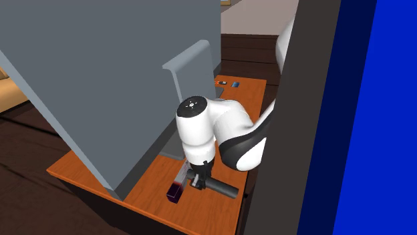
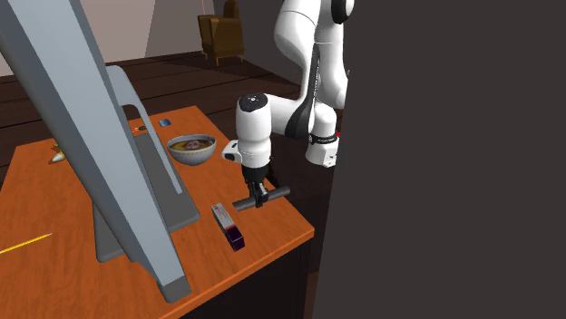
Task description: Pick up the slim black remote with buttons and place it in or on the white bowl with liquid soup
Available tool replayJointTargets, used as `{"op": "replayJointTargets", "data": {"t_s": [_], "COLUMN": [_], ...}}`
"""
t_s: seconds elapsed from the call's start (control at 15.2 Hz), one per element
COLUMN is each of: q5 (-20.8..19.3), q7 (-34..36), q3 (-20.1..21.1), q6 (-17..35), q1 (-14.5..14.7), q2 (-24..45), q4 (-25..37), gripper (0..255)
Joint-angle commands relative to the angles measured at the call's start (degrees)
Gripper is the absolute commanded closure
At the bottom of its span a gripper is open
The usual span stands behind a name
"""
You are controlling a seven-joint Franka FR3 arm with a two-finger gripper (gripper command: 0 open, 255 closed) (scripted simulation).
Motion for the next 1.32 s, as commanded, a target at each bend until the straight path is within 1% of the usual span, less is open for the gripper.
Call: {"op": "replayJointTargets", "data": {"t_s": [0.0, 0.53, 1.12, 1.25], "q5": [1.1, 4.8, 7.6, 7.9], "q7": [-0.9, -3.9, -6.3, -9.4], "q3": [0.2, 0.6, 0.4, -1.2], "q6": [-1.4, -7.2, -13.8, -13.3], "q1": [-0.2, -0.4, -0.4, -1.7], "q2": [-1.2, -6.0, -10.2, -11.1], "q4": [0.4, 2.2, 5.2, 4.1], "gripper": [255, 255, 255, 255]}}
